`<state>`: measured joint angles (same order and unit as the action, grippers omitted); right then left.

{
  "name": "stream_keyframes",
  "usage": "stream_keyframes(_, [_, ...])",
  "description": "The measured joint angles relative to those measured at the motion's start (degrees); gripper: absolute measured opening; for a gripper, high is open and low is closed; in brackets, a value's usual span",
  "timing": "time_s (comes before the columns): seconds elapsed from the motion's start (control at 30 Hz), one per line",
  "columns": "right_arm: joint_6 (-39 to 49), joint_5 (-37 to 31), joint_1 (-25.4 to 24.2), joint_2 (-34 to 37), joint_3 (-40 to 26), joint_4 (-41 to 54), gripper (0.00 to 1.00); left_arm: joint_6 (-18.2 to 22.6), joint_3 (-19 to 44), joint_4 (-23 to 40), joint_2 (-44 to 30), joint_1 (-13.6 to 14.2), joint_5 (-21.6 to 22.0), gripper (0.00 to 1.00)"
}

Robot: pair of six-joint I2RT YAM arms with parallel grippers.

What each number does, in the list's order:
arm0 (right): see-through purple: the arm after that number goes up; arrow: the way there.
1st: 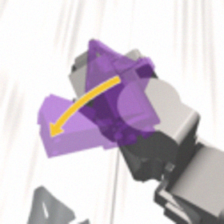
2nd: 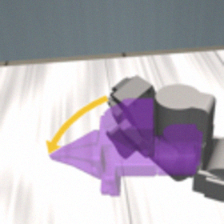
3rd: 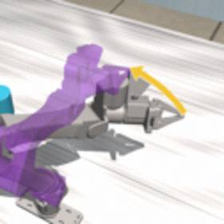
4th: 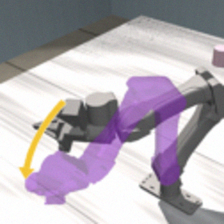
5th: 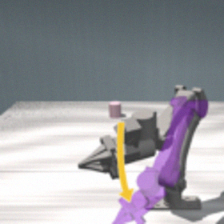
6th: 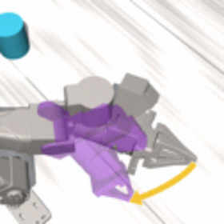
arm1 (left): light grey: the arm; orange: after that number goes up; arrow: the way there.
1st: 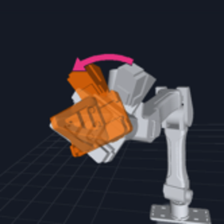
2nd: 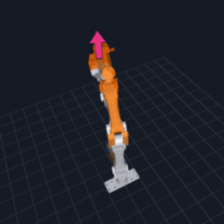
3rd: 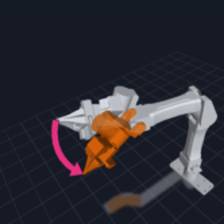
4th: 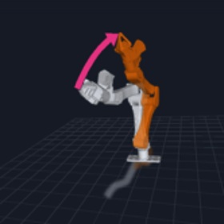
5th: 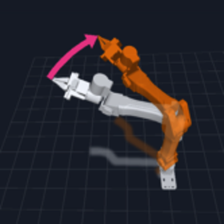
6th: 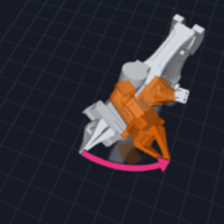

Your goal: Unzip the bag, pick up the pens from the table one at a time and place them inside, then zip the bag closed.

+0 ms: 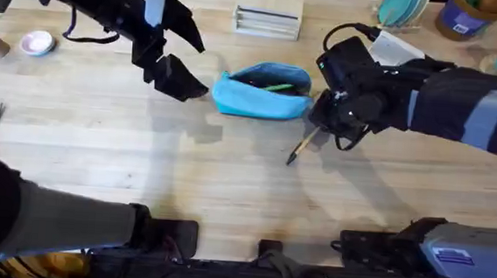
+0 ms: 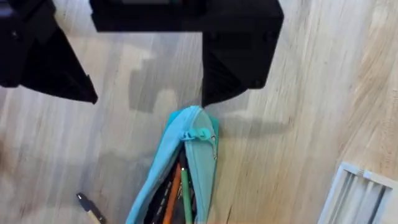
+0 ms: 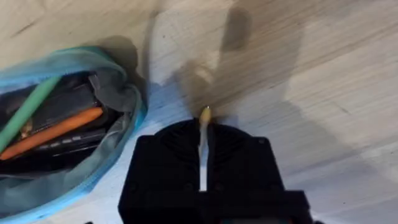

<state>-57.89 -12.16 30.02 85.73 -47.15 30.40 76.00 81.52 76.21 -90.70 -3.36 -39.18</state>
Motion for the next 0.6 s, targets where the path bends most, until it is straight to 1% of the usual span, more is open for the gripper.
stream_keyframes(0.13, [0.7, 0.3, 0.0, 0.0, -0.5, 0.9, 0.05, -0.1, 0.0, 0.3, 0.0, 0.0, 0.0, 0.993])
stream_keyframes(0.2, [1.4, 2.0, 0.1, 0.0, -1.0, 2.1, 0.049, -0.1, 0.0, 0.3, 0.0, 0.0, 0.0, 0.993])
stream_keyframes(0.3, [2.8, 4.6, 0.2, -0.8, -2.1, 7.8, 0.046, -0.1, 0.0, 0.3, 0.0, 0.0, 0.0, 0.993])
stream_keyframes(0.43, [3.7, 6.0, -0.3, -5.0, -5.3, 14.9, 0.043, -0.1, 0.0, 0.3, 0.0, 0.0, 0.0, 0.993])
stream_keyframes(0.6, [3.9, 6.4, -3.5, -11.4, -10.7, 17.9, 0.041, -0.1, 0.0, 0.3, 0.0, 0.0, 0.8, 0.993])
